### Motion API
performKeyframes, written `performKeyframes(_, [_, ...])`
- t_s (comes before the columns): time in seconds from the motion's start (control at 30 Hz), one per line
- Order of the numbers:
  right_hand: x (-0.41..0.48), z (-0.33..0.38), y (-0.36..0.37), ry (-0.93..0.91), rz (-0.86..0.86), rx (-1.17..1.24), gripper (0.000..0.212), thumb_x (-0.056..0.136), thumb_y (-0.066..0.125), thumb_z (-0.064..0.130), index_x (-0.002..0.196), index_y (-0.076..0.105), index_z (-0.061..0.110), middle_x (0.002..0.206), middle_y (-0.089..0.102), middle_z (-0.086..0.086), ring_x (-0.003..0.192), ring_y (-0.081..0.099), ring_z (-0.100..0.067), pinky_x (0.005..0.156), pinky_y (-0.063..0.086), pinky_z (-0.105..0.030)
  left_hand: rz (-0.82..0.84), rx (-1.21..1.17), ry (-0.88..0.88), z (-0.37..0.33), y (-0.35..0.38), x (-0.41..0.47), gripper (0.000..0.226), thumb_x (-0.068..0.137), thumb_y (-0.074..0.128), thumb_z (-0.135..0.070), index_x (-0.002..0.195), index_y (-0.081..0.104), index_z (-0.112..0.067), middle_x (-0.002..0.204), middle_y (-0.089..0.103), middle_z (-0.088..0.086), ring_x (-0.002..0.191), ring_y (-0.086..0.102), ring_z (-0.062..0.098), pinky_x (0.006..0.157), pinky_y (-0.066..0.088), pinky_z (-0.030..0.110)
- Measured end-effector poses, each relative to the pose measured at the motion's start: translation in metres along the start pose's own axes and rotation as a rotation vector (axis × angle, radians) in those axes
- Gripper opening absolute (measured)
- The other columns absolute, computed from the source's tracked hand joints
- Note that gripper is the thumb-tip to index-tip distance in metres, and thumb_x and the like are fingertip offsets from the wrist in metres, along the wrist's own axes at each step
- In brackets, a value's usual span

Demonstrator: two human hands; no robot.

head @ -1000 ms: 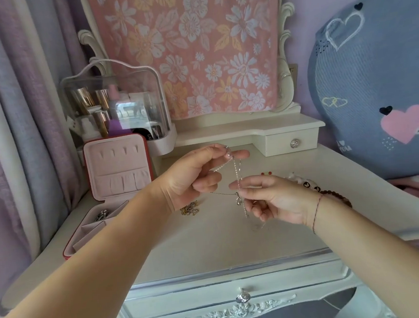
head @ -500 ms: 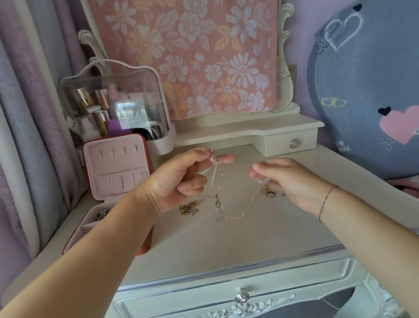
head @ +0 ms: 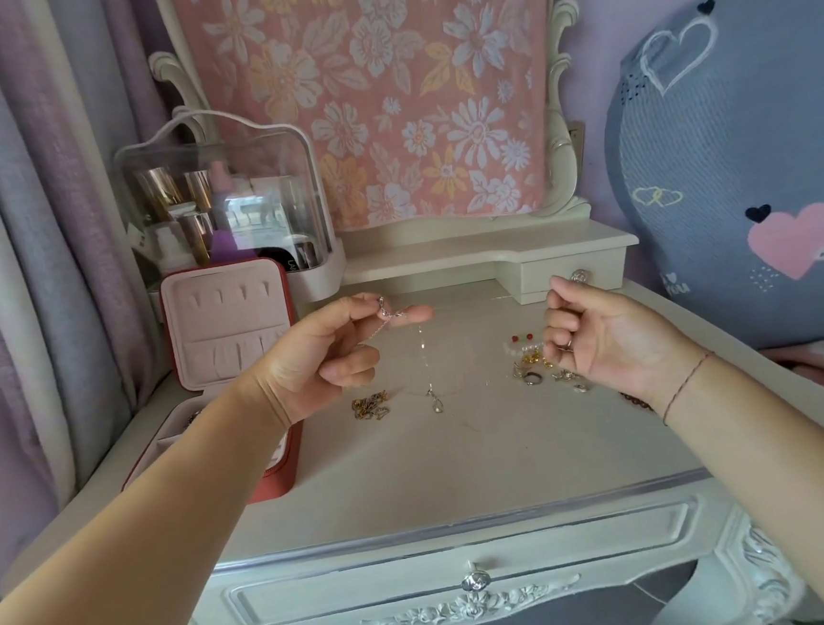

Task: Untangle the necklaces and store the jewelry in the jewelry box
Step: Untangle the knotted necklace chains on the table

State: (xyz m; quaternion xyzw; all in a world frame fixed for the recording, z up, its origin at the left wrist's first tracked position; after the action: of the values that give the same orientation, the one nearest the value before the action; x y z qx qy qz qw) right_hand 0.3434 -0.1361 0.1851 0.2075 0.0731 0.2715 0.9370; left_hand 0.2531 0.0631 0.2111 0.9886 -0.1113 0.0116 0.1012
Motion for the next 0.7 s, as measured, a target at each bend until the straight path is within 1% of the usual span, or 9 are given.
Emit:
performKeyframes(0.13, [-0.003,0.009,-0.005,-0.038,0.024,-0.087,0.017,0.082,0.061,0.031,0.072,0.057,0.018,0.059,0.035,0.005,0.056,0.037,-0.010,0.061,0.042,-0.024,-0.039,-0.011,-0.010,0.001,-0.005,-0.001,0.009,0.091,0.043,-0.021,0.081,0.042,-0.021,0.135,0.059,0.011,0.028,0.023,0.000,0.038,0.012,0.016])
performKeyframes(0.2, [-0.005,0.012,-0.006,-0.056,0.035,-0.160,0.016,0.082,0.060,0.029,0.072,0.058,0.017,0.059,0.037,0.005,0.056,0.039,-0.010,0.060,0.040,-0.024,-0.051,-0.018,-0.010,0.001,-0.007,-0.002,0.011,0.091,0.042,-0.020,0.080,0.041,-0.021,0.135,0.059,0.011,0.027,0.022,0.000,0.039,0.010,0.017])
performKeyframes(0.37, [-0.010,0.017,-0.009,-0.154,0.028,-0.417,0.015,0.080,0.061,0.024,0.077,0.061,0.010,0.059,0.042,0.003,0.057,0.038,-0.012,0.059,0.034,-0.023,-0.061,-0.027,0.005,-0.004,-0.008,-0.003,0.013,0.091,0.040,-0.019,0.079,0.044,-0.020,0.134,0.060,0.011,0.027,0.022,0.000,0.037,0.013,0.015])
performKeyframes(0.43, [-0.011,0.016,-0.011,-0.202,0.018,-0.546,0.011,0.085,0.061,0.017,0.080,0.063,0.007,0.059,0.043,0.001,0.057,0.036,-0.013,0.058,0.031,-0.025,-0.061,-0.038,0.009,-0.006,-0.007,-0.003,0.013,0.091,0.040,-0.019,0.079,0.045,-0.020,0.136,0.058,0.012,0.028,0.022,0.000,0.034,0.017,0.013])
performKeyframes(0.5, [-0.011,0.015,-0.011,-0.246,0.006,-0.657,0.004,0.088,0.061,0.007,0.084,0.063,0.008,0.062,0.044,-0.002,0.057,0.036,-0.012,0.056,0.030,-0.023,-0.062,-0.043,0.006,-0.006,-0.007,-0.003,0.018,0.091,0.040,-0.019,0.077,0.050,-0.021,0.136,0.058,0.012,0.029,0.018,0.001,0.033,0.019,0.012])
performKeyframes(0.57, [-0.012,0.013,-0.010,-0.286,0.012,-0.717,0.012,0.088,0.062,0.001,0.086,0.056,0.011,0.067,0.045,-0.002,0.059,0.037,-0.012,0.057,0.032,-0.022,-0.058,-0.042,0.005,-0.006,-0.007,-0.003,0.021,0.091,0.040,-0.019,0.075,0.054,-0.022,0.137,0.057,0.013,0.031,0.015,0.002,0.034,0.018,0.012])
performKeyframes(0.63, [-0.012,0.012,-0.009,-0.334,0.039,-0.763,0.019,0.086,0.064,-0.002,0.085,0.052,0.013,0.073,0.047,-0.003,0.068,0.042,-0.013,0.064,0.037,-0.026,-0.027,-0.040,0.009,-0.006,-0.006,-0.003,0.010,0.090,0.047,-0.021,0.080,0.050,-0.021,0.138,0.056,0.012,0.030,0.020,0.000,0.035,0.018,0.013])
performKeyframes(0.67, [-0.012,0.011,-0.008,-0.349,0.051,-0.803,0.018,0.085,0.066,0.000,0.084,0.056,0.014,0.076,0.048,-0.003,0.070,0.044,-0.013,0.067,0.038,-0.028,0.004,-0.049,0.010,-0.005,-0.005,-0.002,0.011,0.086,0.056,-0.024,0.081,0.047,-0.021,0.139,0.055,0.012,0.030,0.023,-0.001,0.036,0.019,0.013])
performKeyframes(0.7, [-0.012,0.009,-0.006,-0.350,0.056,-0.849,0.015,0.084,0.067,0.002,0.084,0.061,0.016,0.079,0.048,-0.002,0.070,0.046,-0.011,0.068,0.040,-0.028,0.029,-0.058,0.009,-0.003,-0.005,-0.002,0.022,0.081,0.067,-0.027,0.083,0.046,-0.021,0.140,0.055,0.012,0.031,0.026,-0.001,0.036,0.021,0.012])
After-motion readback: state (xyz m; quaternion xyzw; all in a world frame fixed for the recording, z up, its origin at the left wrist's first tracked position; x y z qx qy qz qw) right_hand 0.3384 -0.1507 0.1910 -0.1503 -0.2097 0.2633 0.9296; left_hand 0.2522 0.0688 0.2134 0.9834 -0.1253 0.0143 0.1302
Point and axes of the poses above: each hand's wrist, its own x-axis towards the middle knuckle, its own y-axis out of the palm, z = x × y, the point moved 9 cm from there along x, towards the middle knuckle
